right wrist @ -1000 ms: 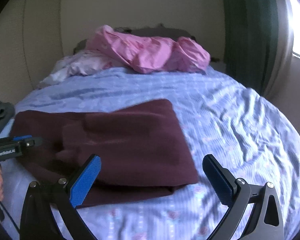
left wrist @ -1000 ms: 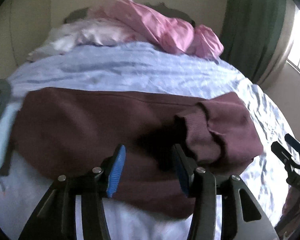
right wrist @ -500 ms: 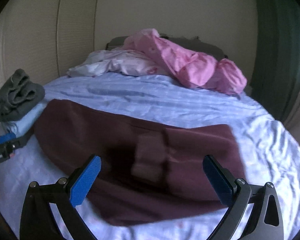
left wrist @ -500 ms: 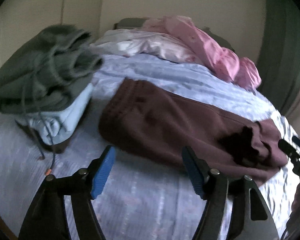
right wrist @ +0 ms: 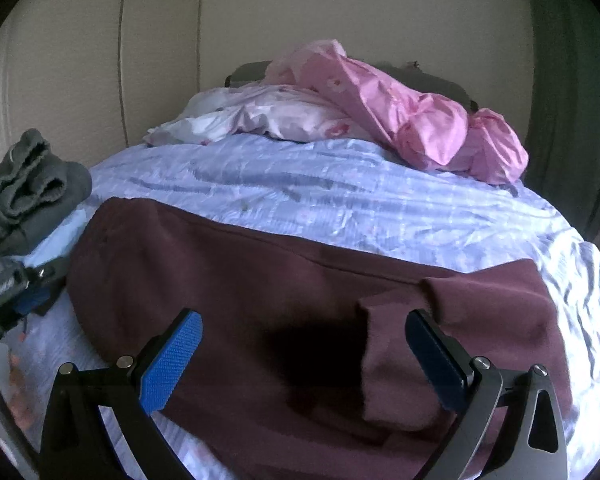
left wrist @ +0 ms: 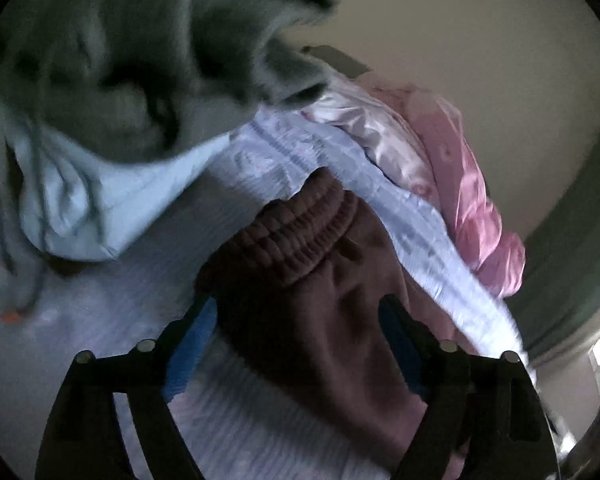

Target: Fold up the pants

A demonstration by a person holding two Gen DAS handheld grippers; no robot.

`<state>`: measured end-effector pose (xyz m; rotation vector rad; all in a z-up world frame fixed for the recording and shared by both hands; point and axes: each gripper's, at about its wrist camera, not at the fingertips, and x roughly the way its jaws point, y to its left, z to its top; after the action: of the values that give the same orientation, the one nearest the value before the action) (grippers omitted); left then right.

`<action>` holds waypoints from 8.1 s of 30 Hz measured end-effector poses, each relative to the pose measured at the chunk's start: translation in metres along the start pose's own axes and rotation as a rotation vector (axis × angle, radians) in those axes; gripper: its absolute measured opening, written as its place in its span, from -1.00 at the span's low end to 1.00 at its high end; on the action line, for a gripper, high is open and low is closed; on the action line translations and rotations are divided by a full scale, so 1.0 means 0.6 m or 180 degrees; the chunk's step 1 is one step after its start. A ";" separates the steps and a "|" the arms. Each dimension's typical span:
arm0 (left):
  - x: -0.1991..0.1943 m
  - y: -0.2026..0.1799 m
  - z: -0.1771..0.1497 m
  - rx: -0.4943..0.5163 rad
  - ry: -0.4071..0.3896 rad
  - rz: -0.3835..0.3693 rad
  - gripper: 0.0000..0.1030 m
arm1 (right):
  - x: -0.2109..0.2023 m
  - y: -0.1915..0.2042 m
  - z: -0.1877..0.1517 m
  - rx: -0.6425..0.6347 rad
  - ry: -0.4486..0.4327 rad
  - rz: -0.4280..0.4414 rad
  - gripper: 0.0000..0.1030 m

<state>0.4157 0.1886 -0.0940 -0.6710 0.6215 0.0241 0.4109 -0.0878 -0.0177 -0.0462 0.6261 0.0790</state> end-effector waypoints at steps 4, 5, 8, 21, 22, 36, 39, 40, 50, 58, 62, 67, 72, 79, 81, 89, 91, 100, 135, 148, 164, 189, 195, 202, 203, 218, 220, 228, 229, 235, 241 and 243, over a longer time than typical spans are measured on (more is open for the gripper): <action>0.043 0.024 -0.010 -0.0460 0.0179 -0.0049 0.63 | 0.019 0.009 0.000 0.0006 0.0032 0.0055 1.00; 0.050 0.029 -0.013 -0.0541 0.0209 -0.0063 0.64 | 0.022 0.010 -0.001 0.0017 0.0036 0.0068 1.00; 0.076 0.042 -0.019 -0.0768 0.0261 -0.0056 0.64 | 0.029 0.014 -0.003 0.0015 0.0043 0.0058 1.00; 0.095 0.067 -0.027 -0.0940 0.0187 -0.0210 -0.08 | 0.078 0.011 -0.004 0.0189 0.0219 0.0110 0.99; 0.092 0.068 -0.026 -0.0894 0.0192 -0.0225 -0.13 | 0.080 0.012 -0.006 0.0194 0.0240 0.0118 0.99; -0.032 -0.100 -0.002 0.0488 -0.0526 -0.0035 -0.28 | 0.096 -0.013 -0.042 0.0281 0.0463 0.0180 0.72; -0.048 -0.125 0.001 0.0639 -0.0594 -0.0026 -0.28 | 0.115 -0.022 -0.052 0.0305 0.0584 0.0159 0.44; -0.052 -0.132 0.001 0.0671 -0.0605 -0.0028 -0.29 | 0.115 -0.023 -0.053 0.0285 0.0586 0.0131 0.31; -0.097 -0.232 -0.001 0.1170 -0.0704 -0.0033 -0.31 | 0.101 -0.065 -0.033 0.0449 0.0741 0.0399 -0.29; -0.135 -0.374 -0.047 0.1703 -0.0801 -0.0122 -0.32 | -0.101 -0.170 -0.029 0.0645 -0.0064 0.0368 -0.29; -0.135 -0.469 -0.092 0.1927 -0.0784 -0.0206 -0.33 | -0.120 -0.254 -0.063 0.0816 -0.0001 0.0104 -0.29; -0.109 -0.583 -0.168 0.2205 -0.0667 -0.0319 -0.34 | -0.137 -0.352 -0.108 0.1118 0.0018 -0.0028 -0.29; -0.061 -0.692 -0.281 0.2627 -0.0459 -0.0330 -0.36 | -0.147 -0.430 -0.144 0.1325 0.0027 -0.0149 -0.29; 0.003 -0.748 -0.476 0.3553 -0.0319 -0.0145 -0.36 | -0.154 -0.528 -0.224 0.1654 0.0152 -0.0372 -0.29; 0.010 -0.744 -0.532 0.3921 -0.0483 -0.0053 -0.36 | -0.154 -0.551 -0.243 0.1705 0.0200 -0.0473 -0.29; -0.010 -0.732 -0.535 0.3928 -0.0543 0.0042 -0.27 | -0.186 -0.620 -0.250 0.1869 0.0181 -0.0805 -0.18; -0.029 -0.722 -0.513 0.3800 -0.0505 0.0035 -0.23 | -0.200 -0.629 -0.235 0.1882 0.0121 -0.0880 0.04; -0.070 -0.654 -0.470 0.3442 -0.0203 -0.0108 0.45 | -0.277 -0.604 -0.133 0.1591 -0.0374 -0.0923 0.43; -0.202 -0.564 -0.374 0.2838 -0.0231 -0.0519 1.00 | -0.313 -0.517 -0.080 0.1144 -0.0248 -0.0362 0.43; -0.130 -0.523 -0.263 0.2498 -0.0255 -0.0289 1.00 | -0.104 -0.475 0.008 0.1327 0.0275 0.0624 0.43; -0.037 -0.459 -0.284 0.2335 0.0247 -0.0146 1.00 | 0.049 -0.515 -0.048 0.2118 0.0803 0.1341 0.23; 0.020 -0.488 -0.349 0.2548 0.0507 -0.0057 1.00 | 0.006 -0.612 -0.023 0.2026 0.0564 0.0971 -0.62; 0.035 -0.468 -0.338 0.2477 0.0658 -0.0018 1.00 | 0.042 -0.611 -0.070 0.1988 0.0695 0.0919 -0.44; 0.006 -0.470 -0.315 0.2485 0.0442 0.0036 1.00 | -0.045 -0.577 -0.007 0.1038 0.0447 0.0116 0.47; -0.002 -0.468 -0.306 0.2445 0.0384 0.0041 1.00 | -0.057 -0.574 -0.002 0.0978 0.0377 0.0037 0.48; -0.080 -0.407 -0.269 0.2246 0.0292 0.0253 1.00 | -0.165 -0.458 -0.072 0.0525 0.0234 -0.0782 0.67; -0.079 -0.401 -0.276 0.2268 0.0303 0.0323 0.99 | -0.147 -0.465 -0.093 0.0568 0.0350 -0.0959 0.67; -0.095 -0.399 -0.254 0.2262 0.0296 0.0339 0.82 | -0.168 -0.507 -0.076 0.0839 0.0195 -0.1111 0.67; -0.104 -0.401 -0.247 0.2277 0.0228 0.0331 0.82 | -0.198 -0.501 -0.070 0.0850 0.0009 -0.1186 0.68; -0.169 -0.422 -0.207 0.2360 -0.0315 0.0279 0.94 | -0.360 -0.454 -0.052 0.1076 -0.0978 -0.1524 1.00; -0.185 -0.416 -0.202 0.2559 -0.0242 0.0371 0.94 | -0.322 -0.461 -0.114 0.1738 -0.0282 -0.0207 1.00; -0.196 -0.408 -0.206 0.2599 -0.0279 0.0339 0.94 | -0.313 -0.457 -0.140 0.1912 -0.0219 -0.0177 1.00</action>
<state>0.3066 -0.0571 0.0354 0.1528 0.5222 -0.0975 0.2346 -0.3780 0.0299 0.5176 0.5589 -0.1625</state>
